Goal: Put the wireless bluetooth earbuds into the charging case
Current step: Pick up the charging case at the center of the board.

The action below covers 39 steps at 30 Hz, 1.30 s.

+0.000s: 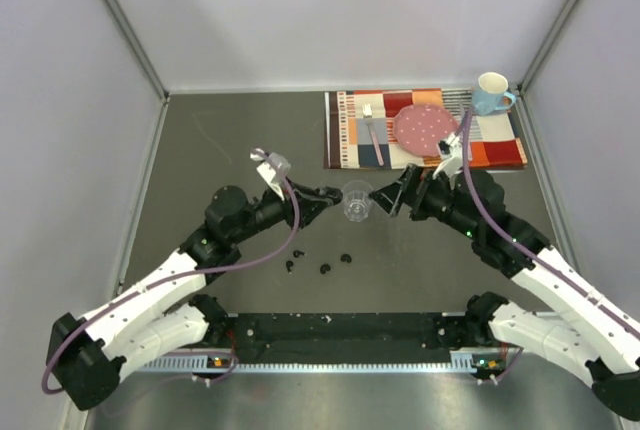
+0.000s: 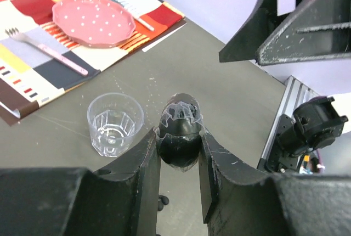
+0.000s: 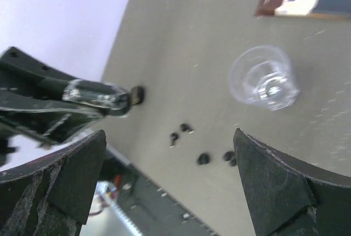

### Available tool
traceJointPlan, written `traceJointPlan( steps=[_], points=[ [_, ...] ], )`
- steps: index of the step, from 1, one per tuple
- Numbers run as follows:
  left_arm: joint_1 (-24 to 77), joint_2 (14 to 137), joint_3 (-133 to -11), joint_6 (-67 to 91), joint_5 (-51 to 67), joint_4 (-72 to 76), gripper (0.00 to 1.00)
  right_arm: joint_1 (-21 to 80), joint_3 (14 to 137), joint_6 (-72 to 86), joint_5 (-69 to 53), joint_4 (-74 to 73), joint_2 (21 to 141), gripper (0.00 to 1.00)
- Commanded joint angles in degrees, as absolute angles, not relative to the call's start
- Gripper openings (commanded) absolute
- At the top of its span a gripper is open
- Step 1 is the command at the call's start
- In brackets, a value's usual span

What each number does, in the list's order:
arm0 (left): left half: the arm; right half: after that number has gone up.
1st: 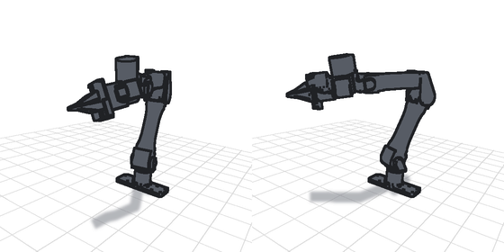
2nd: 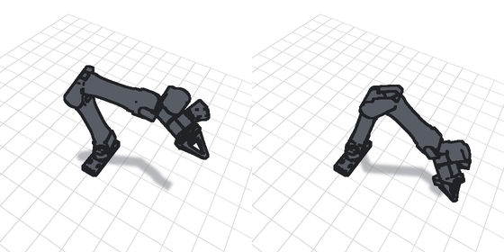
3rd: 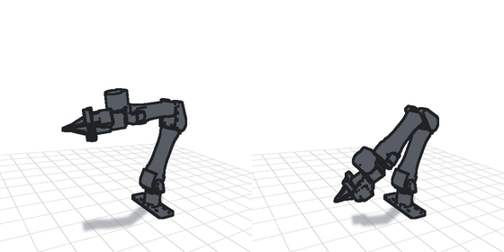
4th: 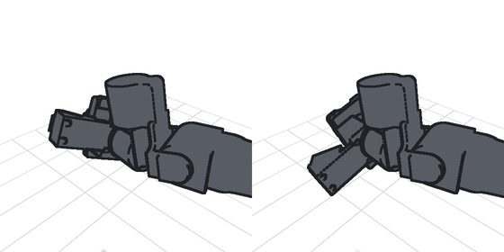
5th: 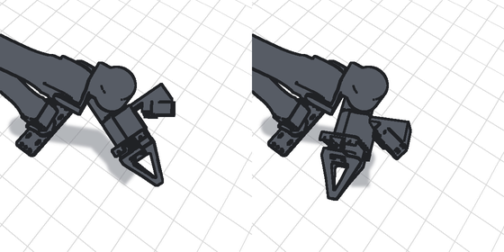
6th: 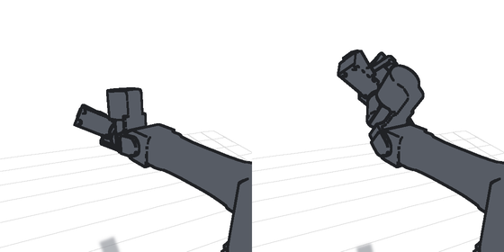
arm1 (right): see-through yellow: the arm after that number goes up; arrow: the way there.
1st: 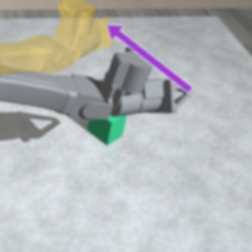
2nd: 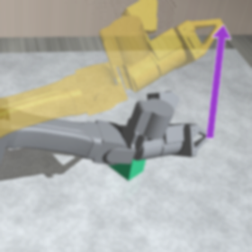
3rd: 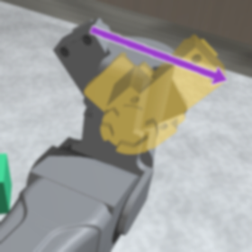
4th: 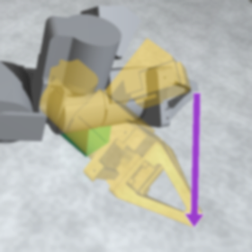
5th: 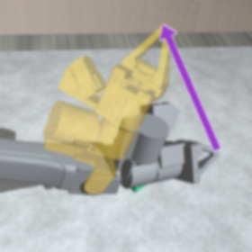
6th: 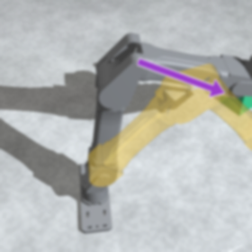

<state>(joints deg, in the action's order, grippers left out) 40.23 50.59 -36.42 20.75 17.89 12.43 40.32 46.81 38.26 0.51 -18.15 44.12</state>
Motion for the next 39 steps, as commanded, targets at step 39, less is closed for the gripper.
traceJointPlan(
  steps=[39],
  points=[
    [43.4,50.5,-22.2,16.5,20.7,52.8,0.0,41.2,38.5,93.9,-26.5,26.2,61.7,0.61]
  ],
)
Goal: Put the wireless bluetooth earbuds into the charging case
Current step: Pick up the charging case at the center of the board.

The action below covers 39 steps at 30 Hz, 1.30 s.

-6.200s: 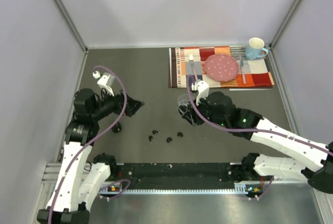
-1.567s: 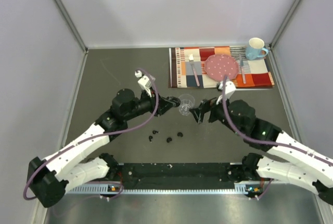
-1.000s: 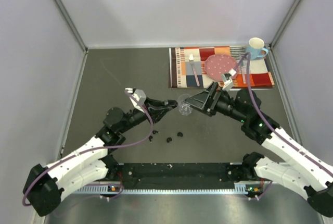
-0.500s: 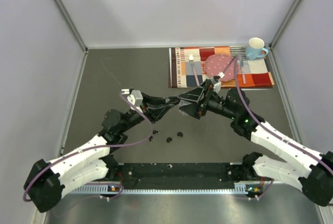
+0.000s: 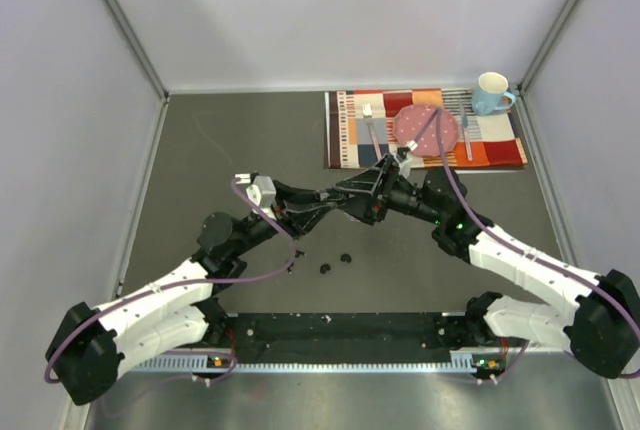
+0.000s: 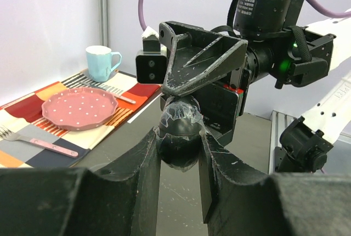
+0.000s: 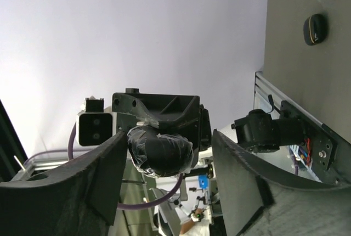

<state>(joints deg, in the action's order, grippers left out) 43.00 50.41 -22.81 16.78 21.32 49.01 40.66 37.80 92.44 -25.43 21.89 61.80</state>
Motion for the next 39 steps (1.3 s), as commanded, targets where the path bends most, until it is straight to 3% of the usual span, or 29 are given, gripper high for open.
traceJointPlan(
  steps=[1,5,8,11,17,19,23,24,26,29,32,39],
  points=[
    [43.4,50.6,-22.2,16.5,20.4,52.8,0.0,41.3,38.6,93.9,-26.5,26.2,61.8,0.59],
    [43.4,50.4,-22.3,17.1,19.4,51.8,0.0,41.4,38.6,94.0,-26.6,25.6,61.4,0.57],
    [43.5,49.9,-22.0,17.0,18.3,51.6,0.0,41.5,38.4,94.0,-26.4,25.4,61.0,0.61],
    [43.5,49.7,-21.9,17.0,17.9,51.4,0.0,41.6,38.1,94.0,-26.2,25.4,61.0,0.57],
    [43.5,50.4,-22.2,17.1,19.8,51.2,0.0,41.6,37.8,94.2,-26.6,27.6,61.6,0.32],
    [43.6,50.9,-22.5,17.3,21.4,50.9,0.0,41.6,37.8,94.2,-26.8,27.9,61.7,0.28],
    [43.6,51.5,-23.1,17.8,22.7,50.0,0.0,41.6,37.7,93.8,-27.2,28.6,61.6,0.03],
    [43.6,51.9,-23.2,17.8,23.0,49.9,0.01,41.5,37.6,93.7,-27.2,28.5,61.6,0.0],
    [43.6,52.0,-23.6,17.9,23.7,49.3,0.08,41.6,37.9,93.2,-27.1,27.9,61.4,0.0],
    [43.6,52.7,-24.3,18.4,24.6,48.4,0.08,41.5,38.3,91.8,-26.9,25.9,61.0,0.0],
    [43.5,53.3,-24.8,19.2,24.9,48.1,0.2,41.6,38.7,90.3,-26.3,24.2,60.4,0.0],
    [43.6,54.3,-25.3,20.4,24.9,48.4,0.25,41.6,38.7,88.8,-25.8,22.7,59.9,0.0]
  ],
)
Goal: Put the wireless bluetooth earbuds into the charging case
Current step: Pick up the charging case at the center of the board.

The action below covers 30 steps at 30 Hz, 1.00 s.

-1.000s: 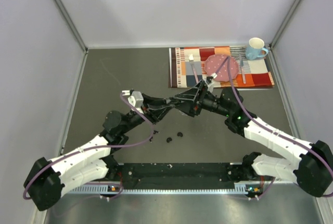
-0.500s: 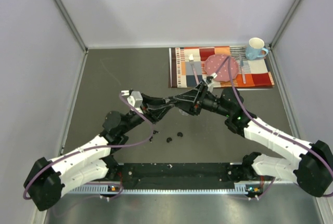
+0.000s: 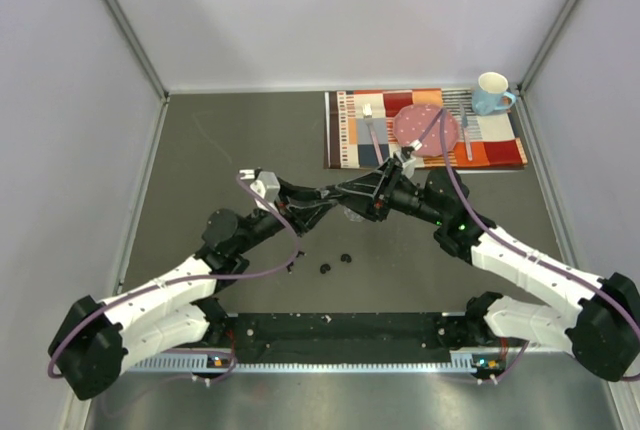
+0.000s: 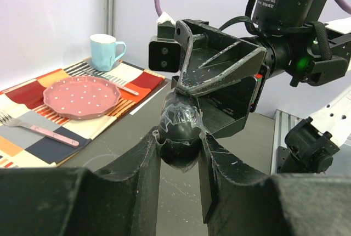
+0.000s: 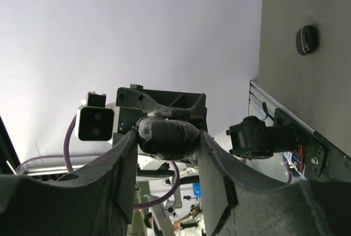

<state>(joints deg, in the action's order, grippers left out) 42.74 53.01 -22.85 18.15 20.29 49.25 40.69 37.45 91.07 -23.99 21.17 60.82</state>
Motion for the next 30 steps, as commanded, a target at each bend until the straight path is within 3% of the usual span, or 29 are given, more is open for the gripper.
traceJointPlan(
  steps=[1,5,7,10,17,20,21,23,24,25,28,30],
  points=[
    [43.6,54.4,-25.4,20.5,24.9,48.5,0.25,41.6,38.5,88.7,-25.8,22.8,59.9,0.0],
    [43.6,54.8,-25.7,21.2,25.3,48.5,0.24,41.6,38.2,88.2,-25.9,22.7,60.1,0.0],
    [43.6,55.2,-25.8,21.4,25.8,48.5,0.15,41.6,38.1,88.2,-26.1,22.7,60.3,0.0],
    [43.6,55.3,-25.8,22.1,26.3,48.6,0.1,41.5,38.7,87.0,-26.5,21.6,60.6,0.0],
    [43.5,56.2,-26.0,22.6,27.7,48.4,0.17,41.6,39.6,85.3,-26.4,19.5,60.6,0.0],
    [43.5,56.5,-26.2,22.6,28.3,48.7,0.1,41.6,39.6,85.3,-26.5,19.3,60.6,0.0],
    [43.5,56.3,-25.9,22.5,28.3,49.1,0.0,41.5,39.6,85.1,-26.5,19.4,60.7,0.0],
    [43.6,56.2,-25.5,22.2,27.6,50.6,0.0,41.6,39.6,84.9,-26.6,19.2,60.8,0.0],
    [43.6,55.8,-24.8,22.1,27.2,51.1,0.0,41.5,39.6,84.1,-26.1,17.8,60.6,0.09],
    [43.6,55.5,-24.4,22.0,26.5,51.3,0.0,41.6,39.9,83.5,-25.8,17.0,60.4,0.32],
    [43.6,54.2,-23.2,20.8,26.2,51.6,0.0,41.3,40.9,80.0,-24.8,14.0,59.4,0.59],
    [43.5,53.0,-22.0,20.1,25.3,51.7,0.0,41.0,41.8,76.9,-23.8,10.5,58.5,0.68]
  ],
)
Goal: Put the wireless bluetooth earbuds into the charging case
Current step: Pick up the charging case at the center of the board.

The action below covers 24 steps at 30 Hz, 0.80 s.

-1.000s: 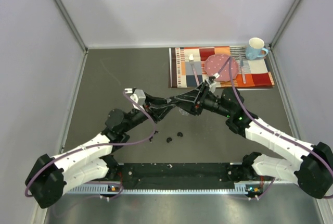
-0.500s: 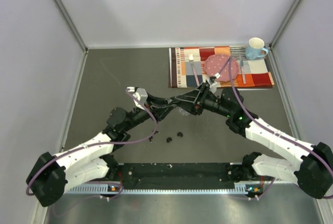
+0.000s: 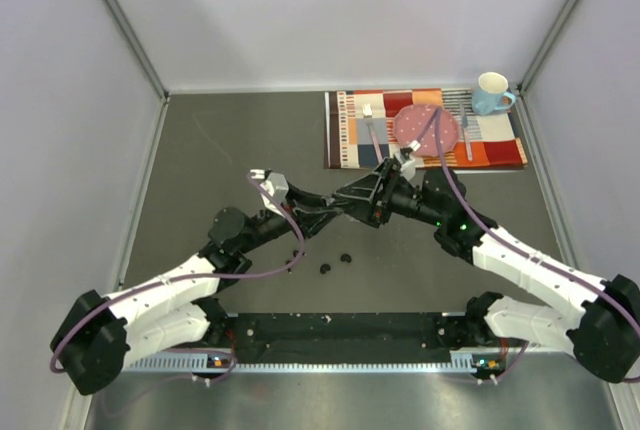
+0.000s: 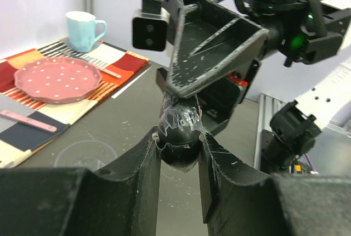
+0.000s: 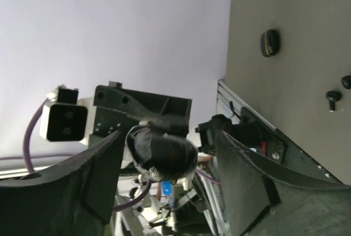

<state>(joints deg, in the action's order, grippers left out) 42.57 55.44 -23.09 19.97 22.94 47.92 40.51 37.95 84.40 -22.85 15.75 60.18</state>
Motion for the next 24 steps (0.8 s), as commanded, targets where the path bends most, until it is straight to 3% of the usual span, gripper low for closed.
traceJointPlan(
  steps=[1,4,12,24],
  points=[
    [43.5,52.6,-21.5,20.0,25.0,51.7,0.0,41.0,42.9,75.6,-23.5,9.1,58.2,0.7],
    [43.6,50.6,-19.7,19.3,23.0,51.8,0.0,41.0,44.9,70.8,-21.6,4.3,56.8,0.77],
    [43.5,45.8,-16.0,18.7,16.5,51.0,0.0,41.0,48.3,55.7,-22.7,-5.7,53.5,0.77],
    [43.6,45.3,-17.8,18.5,20.3,49.1,0.0,41.3,49.5,55.8,-24.3,-9.3,56.2,0.77]
  ],
)
